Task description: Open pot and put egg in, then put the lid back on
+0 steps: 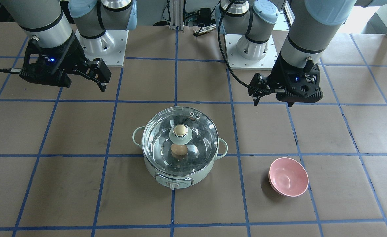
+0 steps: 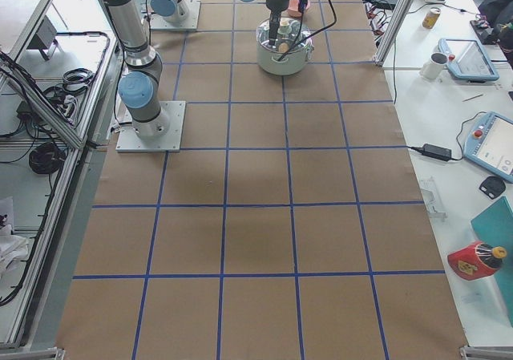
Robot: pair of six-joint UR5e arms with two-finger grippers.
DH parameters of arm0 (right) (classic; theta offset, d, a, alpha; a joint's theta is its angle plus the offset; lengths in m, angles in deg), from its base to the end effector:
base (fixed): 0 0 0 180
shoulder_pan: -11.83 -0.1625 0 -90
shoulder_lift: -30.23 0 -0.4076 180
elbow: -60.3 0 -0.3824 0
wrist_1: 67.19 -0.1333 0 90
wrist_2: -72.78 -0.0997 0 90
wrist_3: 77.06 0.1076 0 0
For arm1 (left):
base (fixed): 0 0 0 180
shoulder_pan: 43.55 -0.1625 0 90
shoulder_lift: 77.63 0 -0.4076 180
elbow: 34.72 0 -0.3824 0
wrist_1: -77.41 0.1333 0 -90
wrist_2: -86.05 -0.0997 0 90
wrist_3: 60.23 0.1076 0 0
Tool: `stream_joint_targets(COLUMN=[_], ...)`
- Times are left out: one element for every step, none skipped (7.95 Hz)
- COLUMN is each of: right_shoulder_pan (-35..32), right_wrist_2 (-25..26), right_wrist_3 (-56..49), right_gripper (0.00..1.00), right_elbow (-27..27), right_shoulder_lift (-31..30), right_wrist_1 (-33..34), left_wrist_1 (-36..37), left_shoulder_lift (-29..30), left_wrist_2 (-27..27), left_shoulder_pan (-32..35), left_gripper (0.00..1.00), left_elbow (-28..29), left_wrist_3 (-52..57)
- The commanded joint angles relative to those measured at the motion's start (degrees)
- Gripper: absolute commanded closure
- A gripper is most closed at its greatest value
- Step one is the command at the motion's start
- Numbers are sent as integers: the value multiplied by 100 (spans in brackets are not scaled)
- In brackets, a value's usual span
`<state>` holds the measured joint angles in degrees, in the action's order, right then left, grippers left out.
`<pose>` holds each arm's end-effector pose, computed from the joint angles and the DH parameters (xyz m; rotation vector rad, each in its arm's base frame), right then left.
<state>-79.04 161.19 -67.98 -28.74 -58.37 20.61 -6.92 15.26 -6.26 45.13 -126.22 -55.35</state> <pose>0.1437 -0.4849 0.4550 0.2241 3.1090 0.0753 -0.1173 -0.5067 0.4351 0.0956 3.0985 -0.0312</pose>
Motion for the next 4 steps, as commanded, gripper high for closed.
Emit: stream_joint_targets(right_shoulder_pan=[0,-18,-27,-27], right_wrist_2=[-9,-9,-9,-9], right_wrist_3=[15,32,41,41], right_gripper=[0,0,0,0], right_elbow=[0,0,-9,-9], right_shoulder_lift=[0,-8,-8,0], right_wrist_1=[17,9,17,9], left_wrist_1=[-179,-189,-189,-180], left_shoulder_lift=[2,-7,-7,2], left_wrist_2=[-6,-15,-15,11], left_shoulder_pan=[0,0,0,0], left_gripper=[0,0,0,0], left_elbow=[-9,-9,-9,-9], left_wrist_3=[4,4,4,4])
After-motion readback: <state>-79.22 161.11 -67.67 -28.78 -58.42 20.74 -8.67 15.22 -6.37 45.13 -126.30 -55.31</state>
